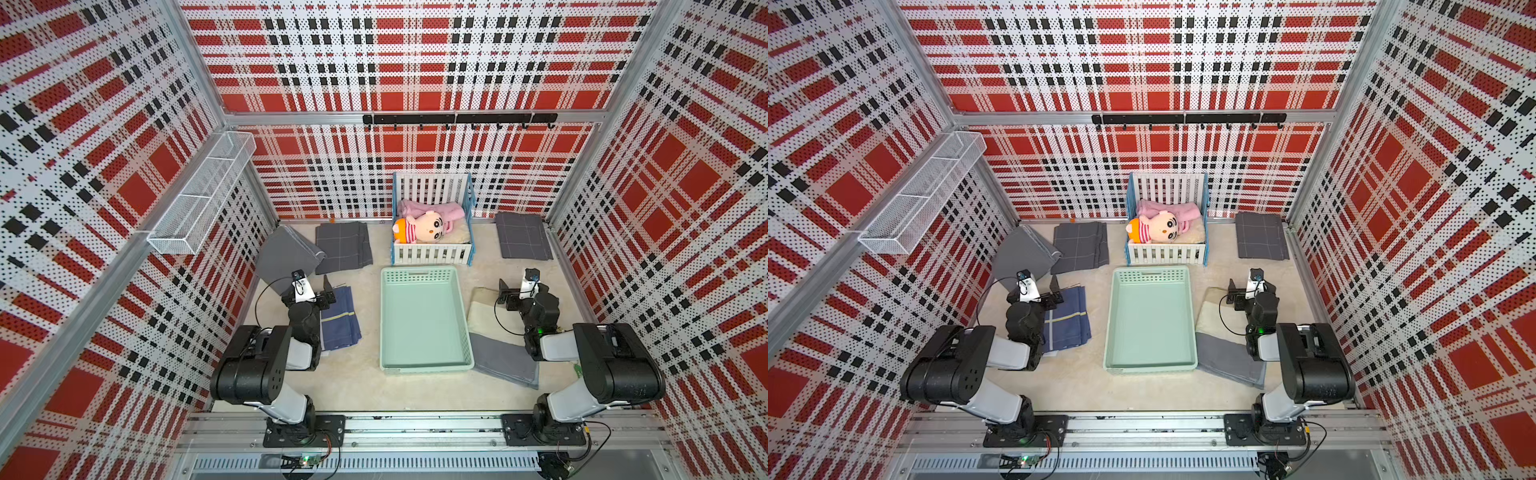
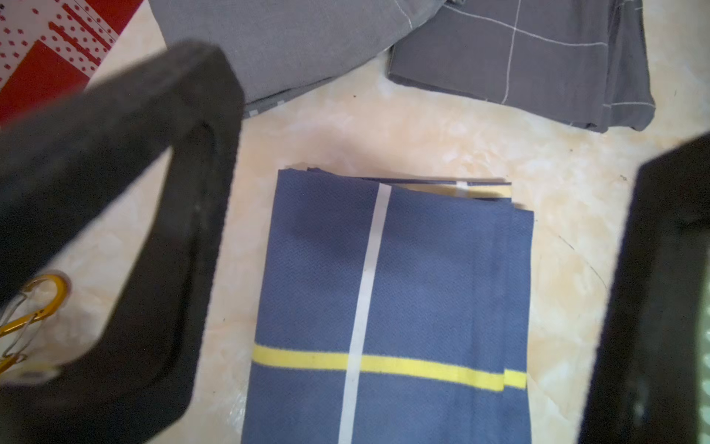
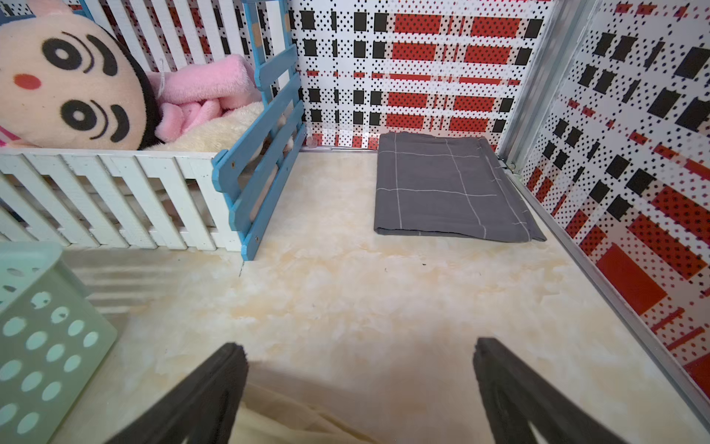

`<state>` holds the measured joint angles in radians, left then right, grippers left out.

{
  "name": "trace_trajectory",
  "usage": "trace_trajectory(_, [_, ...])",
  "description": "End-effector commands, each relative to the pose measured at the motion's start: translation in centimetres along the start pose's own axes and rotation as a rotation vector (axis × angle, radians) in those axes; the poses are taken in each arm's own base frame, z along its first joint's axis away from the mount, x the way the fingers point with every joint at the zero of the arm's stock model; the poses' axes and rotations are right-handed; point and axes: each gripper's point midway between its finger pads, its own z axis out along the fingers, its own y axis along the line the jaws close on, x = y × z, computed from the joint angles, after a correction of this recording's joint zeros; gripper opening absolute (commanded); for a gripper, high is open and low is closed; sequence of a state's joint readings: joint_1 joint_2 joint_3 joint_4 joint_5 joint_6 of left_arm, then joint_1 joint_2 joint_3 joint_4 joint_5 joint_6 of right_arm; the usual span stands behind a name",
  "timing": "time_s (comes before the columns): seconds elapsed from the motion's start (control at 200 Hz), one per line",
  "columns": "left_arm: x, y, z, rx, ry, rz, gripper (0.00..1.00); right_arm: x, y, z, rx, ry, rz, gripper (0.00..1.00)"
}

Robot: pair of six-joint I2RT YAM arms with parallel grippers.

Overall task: Put the folded pillowcase in the basket
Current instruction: Pick up the pillowcase at the center of the board.

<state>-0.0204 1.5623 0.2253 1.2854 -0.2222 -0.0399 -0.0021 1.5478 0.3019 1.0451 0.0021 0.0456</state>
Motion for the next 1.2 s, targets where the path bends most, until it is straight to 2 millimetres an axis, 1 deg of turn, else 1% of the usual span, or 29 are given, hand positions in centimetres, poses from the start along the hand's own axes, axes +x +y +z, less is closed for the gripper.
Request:
trace_trajectory(0.0, [-1.0,-0.1,0.1,-0.003,-0.033,0.002,0.99,-0.8,0.2,0.3,0.000,-0.019,0.005,1.00])
trace_trajectory(0.751, [-1.0,-0.1,0.1,-0.002,-0.035,0.002,0.99,-0.8,0.1,0.3,0.001,-0.021,0.004,1.00])
trace_trajectory(0.802, [-1.1,-0.1,0.0,-0.002,-0.036,0.002,0.99,-1.0,-0.2,0.3,0.026,-0.024,0.012,1.00])
trace_trajectory(0.827, [-1.0,-0.2,-0.1,-0.002,-0.036,0.006,0.99,-1.5,-0.8,0.5,0.065,-0.016,0.025,1.00])
trace_trajectory(0.862, [-1.6,-0.5,0.0,0.007,-0.053,0.011,0.99,-2.3,-1.8,1.2,0.119,0.022,0.042,1.00])
trace_trajectory(0.887, [-2.0,-1.0,0.0,0.016,-0.056,0.023,0.99,-2.5,-2.5,1.8,0.164,0.086,0.041,1.00])
trace_trajectory(0.892, [-1.9,-1.0,0.1,0.015,-0.050,0.026,0.99,-2.3,-2.6,1.9,0.172,0.110,0.039,1.00])
trace_trajectory(0.927, [-2.4,-1.2,0.4,0.001,-0.038,0.039,0.99,-2.7,-3.4,2.8,0.218,0.192,0.027,1.00])
trace_trajectory(0.937, [-2.5,-1.3,0.4,0.000,-0.033,0.044,0.99,-2.4,-3.5,3.0,0.226,0.223,0.025,1.00])
trace_trajectory(0.947, [-2.7,-1.4,0.5,-0.002,-0.029,0.048,0.99,-2.7,-3.7,3.3,0.234,0.235,0.025,1.00])
trace_trajectory(0.997, [-4.0,-2.2,0.8,-0.017,-0.018,0.074,0.99,-2.8,-3.7,4.1,0.247,0.308,0.078,1.00])
trace_trajectory(1.057, [-6.1,-3.2,0.9,-0.045,-0.023,0.082,0.99,-2.9,-2.7,4.6,0.238,0.371,0.152,1.00])
trace_trajectory(1.072, [-6.8,-3.4,0.9,-0.054,-0.027,0.079,0.99,-2.8,-2.3,4.6,0.236,0.386,0.156,1.00])
trace_trajectory(1.107, [-8.1,-4.2,0.9,-0.071,-0.025,0.081,0.99,-3.3,-1.5,4.7,0.223,0.395,0.157,1.00])
trace_trajectory(1.112, [-8.4,-4.3,0.9,-0.076,-0.026,0.081,0.99,-3.7,-0.9,4.9,0.209,0.388,0.152,1.00])
trace_trajectory(1.122, [-8.7,-4.5,0.9,-0.082,-0.020,0.084,0.99,-3.7,-0.9,4.9,0.209,0.388,0.152,1.00])
trace_trajectory(1.127, [-9.0,-4.6,0.9,-0.085,-0.021,0.084,0.99,-4.4,-0.5,5.0,0.199,0.374,0.152,1.00])
trace_trajectory(1.132, [-9.2,-4.5,0.9,-0.093,-0.021,0.084,0.99,-4.4,-0.5,5.0,0.199,0.374,0.152,1.00])
trace_trajectory(1.137, [-9.3,-5.1,0.8,-0.085,-0.015,0.087,0.99,-4.8,0.0,5.1,0.188,0.364,0.149,1.00])
trace_trajectory(1.142, [-9.4,-5.4,0.7,-0.081,-0.014,0.088,0.99,-4.8,0.0,5.1,0.188,0.364,0.149,1.00])
trace_trajectory(1.147, [-9.7,-5.6,0.7,-0.081,-0.014,0.089,0.99,-4.9,0.4,5.1,0.179,0.366,0.144,1.00])
trace_trajectory(1.152, [-10.0,-5.8,0.6,-0.082,-0.014,0.089,0.99,-4.5,0.3,4.8,0.189,0.387,0.137,1.00])
trace_trajectory(1.162, [-10.4,-6.1,0.6,-0.092,-0.009,0.089,0.99,-4.7,0.7,4.7,0.181,0.394,0.114,1.00])
trace_trajectory(1.167, [-10.7,-6.2,0.6,-0.095,-0.009,0.089,0.99,-4.8,0.9,4.7,0.178,0.394,0.106,1.00])
trace_trajectory(1.172, [-10.9,-6.3,0.5,-0.099,-0.008,0.087,0.99,-5.2,1.4,4.7,0.165,0.385,0.100,1.00])
trace_trajectory(1.177, [-11.0,-6.3,0.5,-0.105,-0.002,0.088,0.99,-5.2,1.4,4.7,0.165,0.385,0.100,1.00])
trace_trajectory(1.182, [-11.3,-6.5,0.5,-0.109,-0.002,0.087,0.99,-5.6,1.9,4.6,0.155,0.379,0.097,1.00])
trace_trajectory(1.187, [-11.5,-6.6,0.4,-0.113,-0.001,0.086,0.99,-5.5,1.9,4.5,0.158,0.385,0.092,1.00])
trace_trajectory(1.197, [-11.8,-6.6,0.3,-0.130,0.006,0.082,0.99,-6.0,2.3,4.5,0.150,0.376,0.070,1.00])
